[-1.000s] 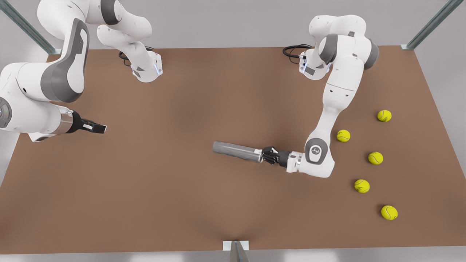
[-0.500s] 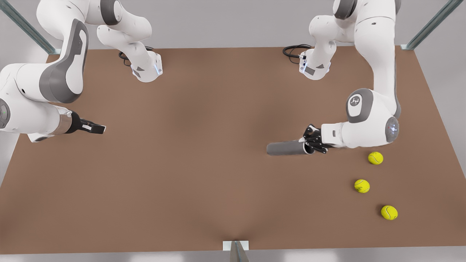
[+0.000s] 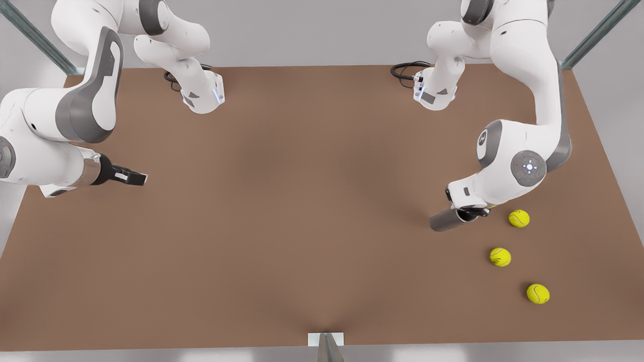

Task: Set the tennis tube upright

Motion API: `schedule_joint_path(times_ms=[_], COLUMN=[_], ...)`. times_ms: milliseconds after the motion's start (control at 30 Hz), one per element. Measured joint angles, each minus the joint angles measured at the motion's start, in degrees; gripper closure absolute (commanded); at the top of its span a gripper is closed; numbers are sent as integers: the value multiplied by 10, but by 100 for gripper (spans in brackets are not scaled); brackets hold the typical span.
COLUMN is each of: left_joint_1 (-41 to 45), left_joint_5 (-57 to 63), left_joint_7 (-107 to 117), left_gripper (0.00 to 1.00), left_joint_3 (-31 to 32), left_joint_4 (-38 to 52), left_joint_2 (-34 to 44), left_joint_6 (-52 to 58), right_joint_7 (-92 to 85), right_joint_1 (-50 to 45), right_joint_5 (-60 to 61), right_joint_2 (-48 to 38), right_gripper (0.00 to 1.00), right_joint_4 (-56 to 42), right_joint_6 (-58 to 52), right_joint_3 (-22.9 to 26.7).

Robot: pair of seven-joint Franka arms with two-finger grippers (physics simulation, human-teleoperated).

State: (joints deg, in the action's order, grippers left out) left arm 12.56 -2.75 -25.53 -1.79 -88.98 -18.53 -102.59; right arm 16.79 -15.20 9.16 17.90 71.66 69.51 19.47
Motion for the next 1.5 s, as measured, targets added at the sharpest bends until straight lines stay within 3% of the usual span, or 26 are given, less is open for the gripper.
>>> schedule_joint_path(times_ms=[467,533,967,1000,1200,1267,1367,1500], left_joint_1=[5,8,13,13,14,5,-44,-64], left_joint_5=[5,2,3,3,37,50,59,64], left_joint_7=[64,69,95,97,111,119,138,165], left_gripper=[78,22,22,0,0,0,0,0], left_joint_3=[3,3,4,6,-6,-6,44,68], left_joint_4=[0,0,9,23,162,155,122,87], left_joint_2=[-40,-42,-29,-25,2,40,86,100], left_joint_6=[-31,-33,-26,-18,63,83,101,106], right_joint_7=[0,0,0,0,1,1,1,1], right_joint_1=[-2,-2,-2,-1,-1,-1,-1,-1], right_joint_5=[0,0,0,0,1,1,1,1], right_joint_2=[3,3,4,4,4,4,4,4], right_gripper=[0,0,0,0,0,0,0,0], right_joint_4=[1,1,1,1,1,1,0,0], right_joint_6=[1,1,0,0,0,0,0,0], right_joint_3=[0,0,0,0,1,1,1,1])
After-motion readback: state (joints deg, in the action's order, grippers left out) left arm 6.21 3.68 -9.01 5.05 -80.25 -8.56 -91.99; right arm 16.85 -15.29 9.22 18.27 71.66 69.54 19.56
